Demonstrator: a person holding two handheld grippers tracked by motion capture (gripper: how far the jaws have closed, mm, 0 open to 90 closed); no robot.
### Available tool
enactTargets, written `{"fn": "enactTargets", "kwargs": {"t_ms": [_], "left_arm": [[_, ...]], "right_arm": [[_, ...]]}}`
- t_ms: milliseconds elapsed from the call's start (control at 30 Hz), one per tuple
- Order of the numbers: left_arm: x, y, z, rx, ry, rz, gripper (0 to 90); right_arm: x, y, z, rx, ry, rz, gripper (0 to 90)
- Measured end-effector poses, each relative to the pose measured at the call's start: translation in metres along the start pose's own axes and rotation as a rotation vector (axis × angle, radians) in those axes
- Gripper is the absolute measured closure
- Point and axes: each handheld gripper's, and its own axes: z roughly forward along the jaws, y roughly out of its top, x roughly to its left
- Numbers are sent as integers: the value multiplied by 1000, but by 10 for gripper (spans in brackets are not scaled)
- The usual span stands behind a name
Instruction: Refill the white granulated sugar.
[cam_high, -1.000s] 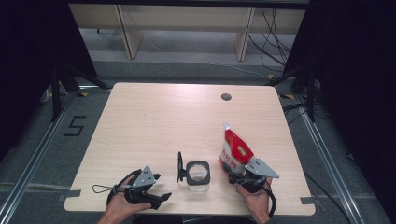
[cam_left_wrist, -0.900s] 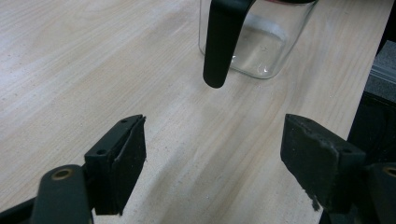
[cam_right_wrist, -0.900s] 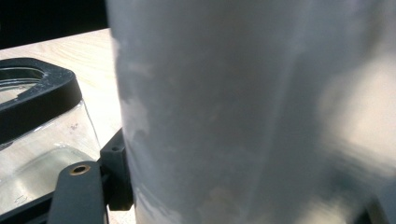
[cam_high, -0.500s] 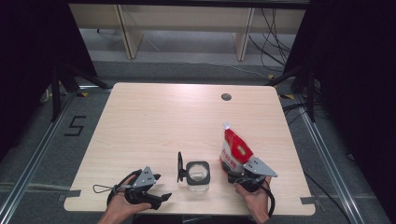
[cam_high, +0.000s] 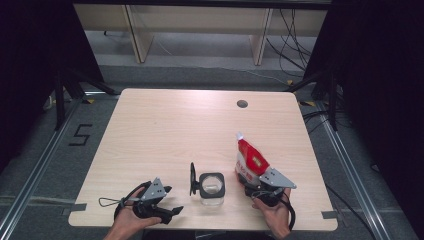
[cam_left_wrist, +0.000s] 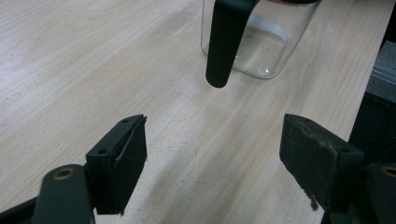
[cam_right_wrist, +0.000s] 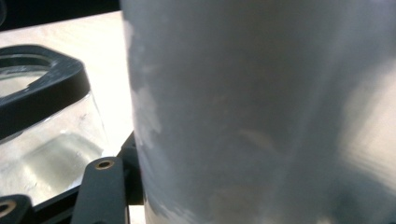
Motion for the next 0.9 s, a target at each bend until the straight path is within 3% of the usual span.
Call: {"fn": "enactTargets", "kwargs": {"t_ms": [267, 300, 367, 467, 500, 600, 633, 833, 867, 900], "left_arm": [[1, 0, 0, -13, -6, 13, 227], [1, 0, 0, -9, -4, 11, 227], [0, 0, 0, 0, -4, 11, 227], [0, -1, 1, -11, -2, -4, 227], [2, 0, 0, 5, -9, 26, 227], [1, -1, 1, -12, -7, 9, 227], [2, -1, 0, 5, -6, 27, 227], [3, 0, 0, 8, 0, 24, 227], [3, 0, 0, 8, 0, 24, 227], [1, -1, 1, 7, 0, -1, 227]], "right_arm": [[-1, 2, -6, 30, 15, -64, 402], [-3, 5, -7, 4, -2, -154, 403], [-4, 6, -10, 25, -17, -209, 404], [-3, 7, -13, 18, -18, -228, 404], [-2, 10, -18, 17, -45, -277, 404], [-2, 14, -26, -6, -67, -318, 405], [-1, 16, -30, -3, -73, -334, 405], [6, 24, -54, -6, -140, -505, 405], [6, 24, -54, -6, -140, -505, 405], [10, 25, -61, 16, -165, -571, 405]]}}
